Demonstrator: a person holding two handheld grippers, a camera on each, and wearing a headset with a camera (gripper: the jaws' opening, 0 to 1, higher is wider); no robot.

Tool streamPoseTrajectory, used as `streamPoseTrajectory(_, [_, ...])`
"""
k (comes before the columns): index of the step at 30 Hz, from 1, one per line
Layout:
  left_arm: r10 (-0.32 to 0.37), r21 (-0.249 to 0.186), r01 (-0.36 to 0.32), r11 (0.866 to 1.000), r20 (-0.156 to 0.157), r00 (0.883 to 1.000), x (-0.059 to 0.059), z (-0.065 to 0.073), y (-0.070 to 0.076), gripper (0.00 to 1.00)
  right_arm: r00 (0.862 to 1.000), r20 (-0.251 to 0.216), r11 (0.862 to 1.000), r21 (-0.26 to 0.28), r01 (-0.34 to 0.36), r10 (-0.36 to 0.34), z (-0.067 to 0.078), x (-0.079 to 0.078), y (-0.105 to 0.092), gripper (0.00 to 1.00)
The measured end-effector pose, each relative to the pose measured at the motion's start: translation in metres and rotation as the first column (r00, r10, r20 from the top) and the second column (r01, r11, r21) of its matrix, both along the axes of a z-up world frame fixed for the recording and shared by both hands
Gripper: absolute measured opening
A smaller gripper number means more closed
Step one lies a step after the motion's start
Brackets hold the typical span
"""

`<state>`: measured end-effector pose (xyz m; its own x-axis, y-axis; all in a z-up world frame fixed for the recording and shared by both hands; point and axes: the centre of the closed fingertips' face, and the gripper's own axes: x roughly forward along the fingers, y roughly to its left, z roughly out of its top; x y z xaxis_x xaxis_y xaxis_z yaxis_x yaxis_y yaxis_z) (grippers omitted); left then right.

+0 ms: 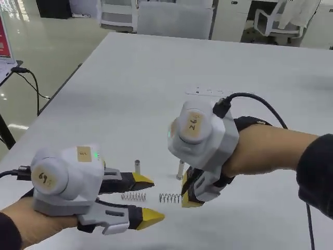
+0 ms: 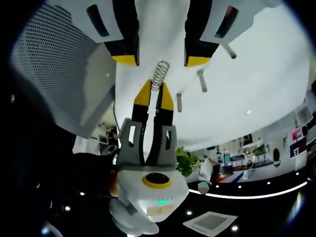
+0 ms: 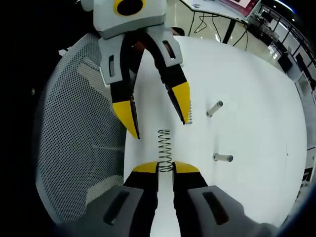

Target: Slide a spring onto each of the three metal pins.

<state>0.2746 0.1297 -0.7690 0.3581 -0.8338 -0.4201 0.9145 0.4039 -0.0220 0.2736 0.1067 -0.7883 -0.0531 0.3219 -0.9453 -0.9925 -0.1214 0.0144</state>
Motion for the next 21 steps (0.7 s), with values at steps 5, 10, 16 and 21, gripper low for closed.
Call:
streamPoseTrajectory(5, [-0.058, -0.015, 0.058, 0.998, 0.014, 0.998, -0.003, 0.003, -0.01, 0.21, 0.999, 0.009, 0.999, -0.005, 0.033, -0.033, 0.004, -0.002, -0.002, 0.07])
streamPoseTrajectory(10, [-0.106, -0.019, 0.106, 0.994, 0.016, 0.994, -0.007, 0.001, -0.015, 0.17, 0.998, 0.015, 0.998, -0.009, 0.056, -0.055, 0.008, -0.009, -0.005, 0.07])
streamPoseTrajectory(16, [-0.155, -0.032, 0.156, 0.987, 0.014, 0.988, -0.014, 0.002, -0.019, 0.13, 0.998, 0.017, 0.998, -0.025, 0.064, -0.064, 0.007, -0.017, -0.004, 0.07])
streamPoseTrajectory(21, [-0.191, -0.004, 0.191, 0.982, 0.025, 0.981, -0.02, -0.002, -0.015, 0.07, 0.998, 0.019, 0.998, -0.025, 0.065, -0.064, 0.008, -0.023, 0.001, 0.07])
